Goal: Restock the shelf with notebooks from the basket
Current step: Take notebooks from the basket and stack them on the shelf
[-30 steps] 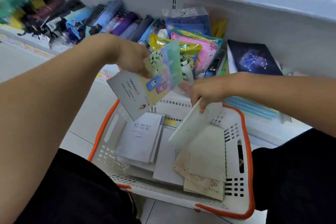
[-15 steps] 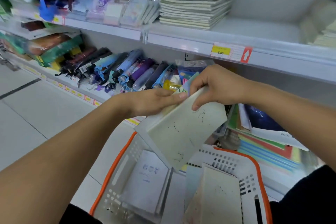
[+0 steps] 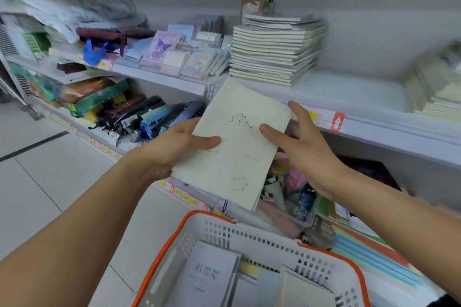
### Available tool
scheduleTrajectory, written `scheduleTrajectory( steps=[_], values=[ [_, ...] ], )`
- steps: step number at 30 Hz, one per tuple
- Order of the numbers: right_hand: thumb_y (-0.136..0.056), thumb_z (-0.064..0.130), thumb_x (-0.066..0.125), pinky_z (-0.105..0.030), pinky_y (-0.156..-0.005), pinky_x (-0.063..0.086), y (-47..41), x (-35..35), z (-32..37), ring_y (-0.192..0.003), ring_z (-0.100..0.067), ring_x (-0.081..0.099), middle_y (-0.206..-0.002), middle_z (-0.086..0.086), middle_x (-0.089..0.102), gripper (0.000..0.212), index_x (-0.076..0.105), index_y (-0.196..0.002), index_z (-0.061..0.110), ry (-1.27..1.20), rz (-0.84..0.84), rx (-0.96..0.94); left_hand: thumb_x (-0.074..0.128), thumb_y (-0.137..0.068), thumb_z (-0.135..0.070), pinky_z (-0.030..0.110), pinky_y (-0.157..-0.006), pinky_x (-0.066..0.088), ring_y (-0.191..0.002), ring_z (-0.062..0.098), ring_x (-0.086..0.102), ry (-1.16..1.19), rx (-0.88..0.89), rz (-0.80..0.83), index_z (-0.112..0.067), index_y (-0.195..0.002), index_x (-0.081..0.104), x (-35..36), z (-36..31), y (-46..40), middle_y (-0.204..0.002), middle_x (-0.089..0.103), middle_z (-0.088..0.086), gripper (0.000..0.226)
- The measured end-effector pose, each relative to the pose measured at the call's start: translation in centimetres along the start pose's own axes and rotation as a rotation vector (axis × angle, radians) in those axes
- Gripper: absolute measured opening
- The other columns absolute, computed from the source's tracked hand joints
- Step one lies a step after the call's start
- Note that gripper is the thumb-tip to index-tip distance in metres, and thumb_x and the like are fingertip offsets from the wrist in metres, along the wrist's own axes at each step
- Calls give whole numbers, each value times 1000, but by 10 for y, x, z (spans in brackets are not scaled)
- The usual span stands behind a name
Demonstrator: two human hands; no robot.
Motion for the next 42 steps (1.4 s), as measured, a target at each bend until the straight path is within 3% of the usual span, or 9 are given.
scheduleTrajectory(
  steps=[5,9,12,20,27,31,36,38,42],
  values=[
    [-90,24,73,-52,-95,54,-1,3,4,-111,-23,68,-127,-1,68,84,22,-156,33,-438,-136,139,65,-90,-10,40,-71,60,-89,31,73,162,63,-142,-16,-114,68,9,-11,-7,-104,75,9,24],
    [-100,18,58,-34,-52,59,14,36,16,-69,-28,72,-100,-16,75,29,55,-129,15,-432,139,245,63,-93,-11,33,-63,58,-84,22,74,307,139,-251,-18,-118,66,9,-28,-13,-103,76,3,26],
    [-103,13,53,-23,-38,48,9,28,31,-48,-20,61,-86,-11,74,24,56,-126,16,-449,32,133,52,-100,-31,36,-67,59,-93,25,73,386,143,-262,-17,-121,63,10,-39,-18,-106,75,4,27],
    [-105,-1,35,-22,-42,53,-148,-49,133,-61,-25,63,-114,-24,58,18,50,-114,-5,-721,-190,68,35,-94,-62,38,-79,57,-103,22,71,439,197,-205,-20,-130,54,4,-56,-28,-114,73,3,58],
    [-104,11,48,-16,-25,28,-235,-84,138,-30,-8,40,-69,-7,43,29,46,-76,9,136,-274,228,38,-94,-60,36,-74,57,-96,19,73,435,156,-229,-20,-122,60,-1,-49,-34,-107,75,0,53],
    [-88,33,76,-24,-44,41,-247,-102,136,-54,-18,49,-70,-7,56,33,53,-78,11,567,-350,218,40,-96,-57,32,-68,57,-92,17,74,385,123,-239,-21,-116,62,-6,-42,-38,-102,76,-1,47],
    [-89,34,71,-35,-88,51,-213,-105,134,-101,-27,65,-115,-13,69,37,65,-115,8,552,-638,-78,53,-96,-47,28,-61,59,-84,18,74,144,39,-266,-19,-107,68,-4,-32,-33,-93,77,-2,33],
    [-91,37,67,-31,-80,52,-164,-77,127,-85,-16,64,-92,1,67,30,65,-113,16,507,-686,-408,56,-95,-46,27,-63,59,-84,18,74,11,-9,-248,-19,-104,68,1,-24,-32,-98,75,3,31],
    [-98,34,59,-20,-54,33,-53,19,20,-52,-2,44,-56,7,46,36,51,-65,26,529,-229,-701,55,-97,-43,28,-68,56,-85,17,69,-278,-149,-101,-18,-101,66,28,10,-27,-102,72,4,28]
  ],
)
Point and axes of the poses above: each hand's wrist, its own y-axis away from the middle knuckle, its own x-axis out of the palm, z = x × y, the point moved 7 cm from there along -y, towards the middle knuckle
